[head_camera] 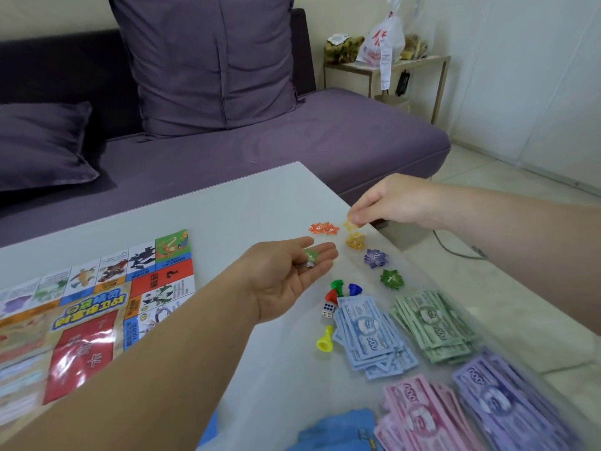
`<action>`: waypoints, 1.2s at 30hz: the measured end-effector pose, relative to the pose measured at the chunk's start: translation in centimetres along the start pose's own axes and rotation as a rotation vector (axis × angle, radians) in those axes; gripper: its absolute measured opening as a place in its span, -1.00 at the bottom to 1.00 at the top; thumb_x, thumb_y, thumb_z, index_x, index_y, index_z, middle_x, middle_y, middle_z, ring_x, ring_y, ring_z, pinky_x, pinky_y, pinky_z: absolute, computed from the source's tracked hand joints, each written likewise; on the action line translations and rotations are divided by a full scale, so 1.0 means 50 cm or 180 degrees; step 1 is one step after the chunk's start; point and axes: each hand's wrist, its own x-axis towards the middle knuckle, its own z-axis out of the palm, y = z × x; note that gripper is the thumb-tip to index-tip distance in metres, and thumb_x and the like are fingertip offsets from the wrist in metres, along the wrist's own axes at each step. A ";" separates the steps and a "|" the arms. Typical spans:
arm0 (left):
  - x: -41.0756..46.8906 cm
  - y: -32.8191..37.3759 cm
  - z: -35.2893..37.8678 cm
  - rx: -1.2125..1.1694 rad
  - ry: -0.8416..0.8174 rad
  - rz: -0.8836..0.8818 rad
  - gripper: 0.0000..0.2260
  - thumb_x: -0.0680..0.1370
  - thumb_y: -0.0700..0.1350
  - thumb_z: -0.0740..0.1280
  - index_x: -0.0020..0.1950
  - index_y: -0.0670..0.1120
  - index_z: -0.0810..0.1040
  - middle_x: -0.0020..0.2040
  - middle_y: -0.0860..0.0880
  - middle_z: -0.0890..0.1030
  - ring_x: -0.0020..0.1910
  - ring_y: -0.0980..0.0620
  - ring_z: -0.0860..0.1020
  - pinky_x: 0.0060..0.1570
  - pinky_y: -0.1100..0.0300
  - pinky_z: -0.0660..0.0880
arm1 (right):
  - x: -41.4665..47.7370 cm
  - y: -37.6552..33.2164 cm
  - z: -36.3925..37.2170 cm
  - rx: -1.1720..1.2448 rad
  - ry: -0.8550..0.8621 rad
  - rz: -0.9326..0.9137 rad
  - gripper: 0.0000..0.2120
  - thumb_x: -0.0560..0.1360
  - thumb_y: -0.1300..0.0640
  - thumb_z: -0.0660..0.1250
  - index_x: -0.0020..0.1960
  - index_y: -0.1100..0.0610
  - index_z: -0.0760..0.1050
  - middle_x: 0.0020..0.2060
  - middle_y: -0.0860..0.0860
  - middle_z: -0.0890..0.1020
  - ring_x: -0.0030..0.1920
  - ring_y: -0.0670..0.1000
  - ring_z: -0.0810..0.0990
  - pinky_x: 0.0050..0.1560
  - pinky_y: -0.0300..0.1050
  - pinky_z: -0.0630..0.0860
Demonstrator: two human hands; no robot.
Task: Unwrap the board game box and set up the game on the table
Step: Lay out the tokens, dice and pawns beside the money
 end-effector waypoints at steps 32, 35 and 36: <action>-0.015 -0.029 0.054 0.0301 -0.0529 -0.0146 -0.76 0.60 -0.36 0.13 0.21 -0.32 0.49 0.02 -0.23 0.66 -0.15 0.02 0.68 -0.18 0.26 0.61 | -0.123 0.008 0.014 0.0107 -0.0493 -0.0540 -0.86 0.43 -0.05 0.43 -0.03 -0.06 0.64 -0.18 -0.18 0.67 -0.13 -0.27 0.59 0.03 -0.32 0.47; -0.016 -0.026 0.057 0.0268 -0.0635 -0.0208 -0.79 0.60 -0.34 0.13 0.12 -0.31 0.53 -0.03 -0.23 0.67 -0.14 -0.01 0.68 -0.13 0.23 0.61 | -0.114 0.000 0.024 0.0275 -0.0390 -0.0578 -0.96 0.44 0.06 0.43 -0.11 -0.01 0.64 -0.27 -0.15 0.66 -0.25 -0.29 0.57 -0.13 -0.40 0.46; -0.016 -0.024 0.057 0.0243 -0.0632 -0.0217 -0.79 0.59 -0.33 0.13 0.12 -0.32 0.53 -0.03 -0.24 0.67 -0.12 -0.03 0.68 -0.11 0.21 0.61 | -0.110 -0.001 0.023 0.0480 -0.0346 -0.0519 -0.97 0.45 0.10 0.43 -0.12 0.02 0.64 -0.33 -0.16 0.65 -0.33 -0.32 0.55 -0.23 -0.46 0.41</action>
